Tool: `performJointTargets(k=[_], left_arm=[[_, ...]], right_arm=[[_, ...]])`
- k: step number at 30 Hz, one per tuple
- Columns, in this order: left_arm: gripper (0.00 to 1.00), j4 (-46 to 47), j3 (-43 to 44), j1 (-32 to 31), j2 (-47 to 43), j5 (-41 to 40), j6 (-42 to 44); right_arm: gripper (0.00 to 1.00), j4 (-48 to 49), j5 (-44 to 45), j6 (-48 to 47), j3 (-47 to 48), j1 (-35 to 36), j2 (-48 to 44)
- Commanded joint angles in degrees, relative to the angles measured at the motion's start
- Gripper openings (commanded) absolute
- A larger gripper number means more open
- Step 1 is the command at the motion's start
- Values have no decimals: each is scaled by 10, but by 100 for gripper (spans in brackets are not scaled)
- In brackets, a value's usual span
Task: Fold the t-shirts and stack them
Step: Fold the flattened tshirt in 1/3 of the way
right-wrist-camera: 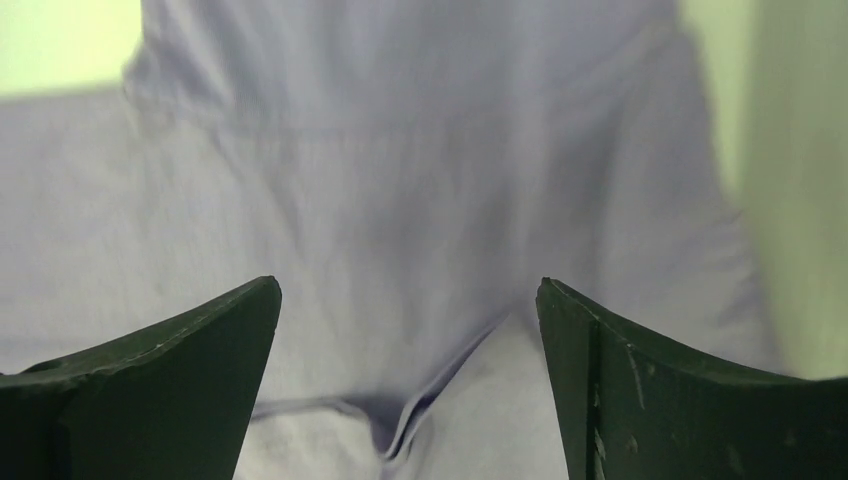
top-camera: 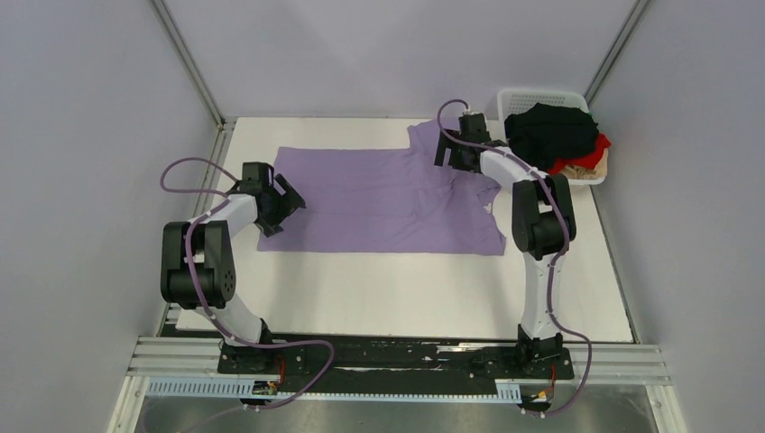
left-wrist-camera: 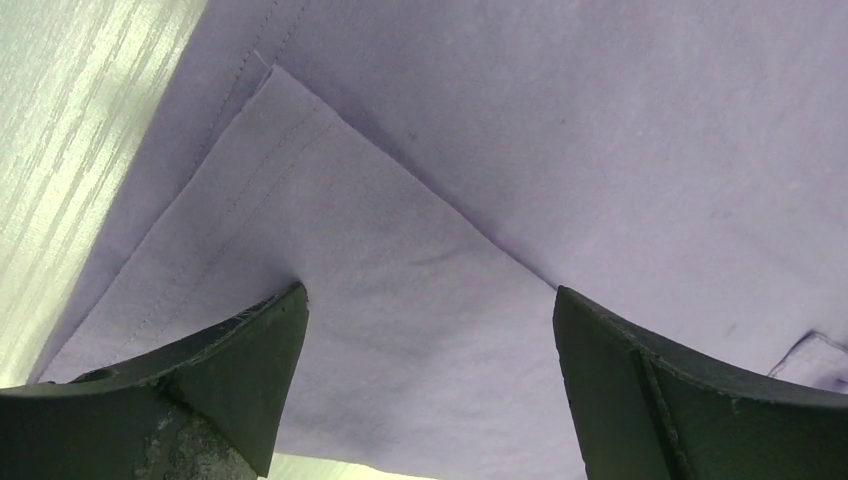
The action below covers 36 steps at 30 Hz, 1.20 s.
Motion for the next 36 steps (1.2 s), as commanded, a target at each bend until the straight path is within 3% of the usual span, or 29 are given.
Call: performJointTargets(k=[1, 5, 11, 18, 24, 36], left_arm=[[100, -8, 21, 0, 11, -25, 32], [100, -29, 41, 0, -12, -22, 42], [100, -14, 55, -7, -21, 8, 37], [100, 38, 49, -12, 56, 79, 16], [100, 14, 5, -12, 56, 69, 35], [100, -71, -219, -62, -192, 47, 15]], right_arm=[[100, 59, 21, -48, 69, -9, -5], [100, 57, -1, -61, 31, -1, -73], [100, 30, -56, 7, -156, 50, -201], [100, -13, -11, 43, -236, 100, -189], [100, -36, 0, 74, -326, 102, -200], [100, -191, -56, 204, -541, 106, -376]])
